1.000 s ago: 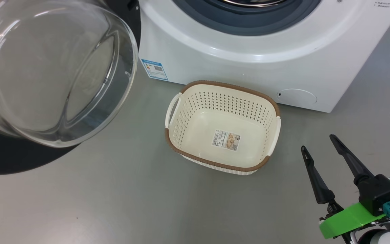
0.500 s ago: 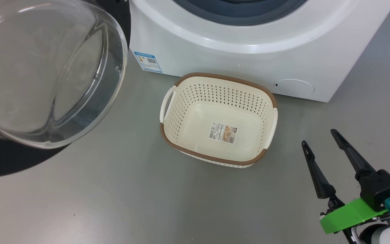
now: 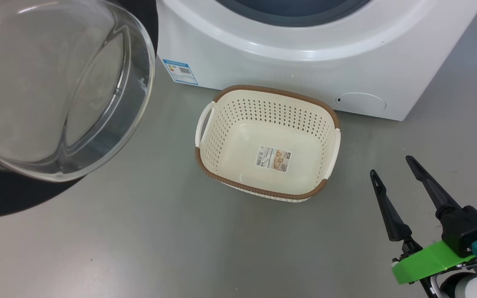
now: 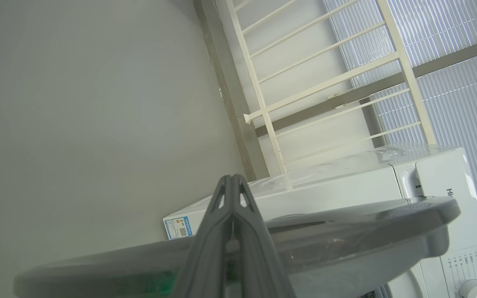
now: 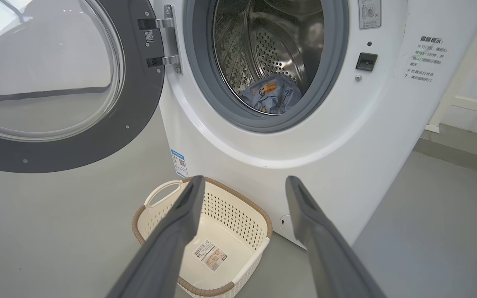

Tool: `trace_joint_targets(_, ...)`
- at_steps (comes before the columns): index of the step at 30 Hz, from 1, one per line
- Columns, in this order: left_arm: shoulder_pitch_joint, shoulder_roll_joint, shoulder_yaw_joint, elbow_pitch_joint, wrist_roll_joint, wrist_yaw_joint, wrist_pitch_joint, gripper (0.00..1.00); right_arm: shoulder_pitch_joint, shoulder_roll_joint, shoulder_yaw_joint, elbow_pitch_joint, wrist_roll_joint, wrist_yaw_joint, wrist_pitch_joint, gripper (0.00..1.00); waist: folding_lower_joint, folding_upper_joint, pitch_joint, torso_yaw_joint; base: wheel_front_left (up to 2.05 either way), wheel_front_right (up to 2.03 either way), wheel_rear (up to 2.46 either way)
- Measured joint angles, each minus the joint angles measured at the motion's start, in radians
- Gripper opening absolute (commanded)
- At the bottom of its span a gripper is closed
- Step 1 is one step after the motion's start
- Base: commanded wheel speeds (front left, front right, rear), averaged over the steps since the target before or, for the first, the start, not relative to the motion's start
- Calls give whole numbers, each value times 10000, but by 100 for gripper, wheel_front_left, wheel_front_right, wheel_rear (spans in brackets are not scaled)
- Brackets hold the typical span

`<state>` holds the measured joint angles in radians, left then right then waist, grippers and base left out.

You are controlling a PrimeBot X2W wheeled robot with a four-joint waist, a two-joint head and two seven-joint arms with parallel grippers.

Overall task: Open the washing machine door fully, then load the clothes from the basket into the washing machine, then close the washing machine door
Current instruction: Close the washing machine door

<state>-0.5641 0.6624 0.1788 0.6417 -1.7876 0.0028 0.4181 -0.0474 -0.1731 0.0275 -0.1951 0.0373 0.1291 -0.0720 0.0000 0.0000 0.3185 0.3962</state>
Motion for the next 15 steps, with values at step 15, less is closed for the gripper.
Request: trace_joint_targets(15,1092,31,-111,-1070,-297,-531,1463,0,-115,203,-88,138,0,0,-136,100,0,0,-341,94,0,0,0)
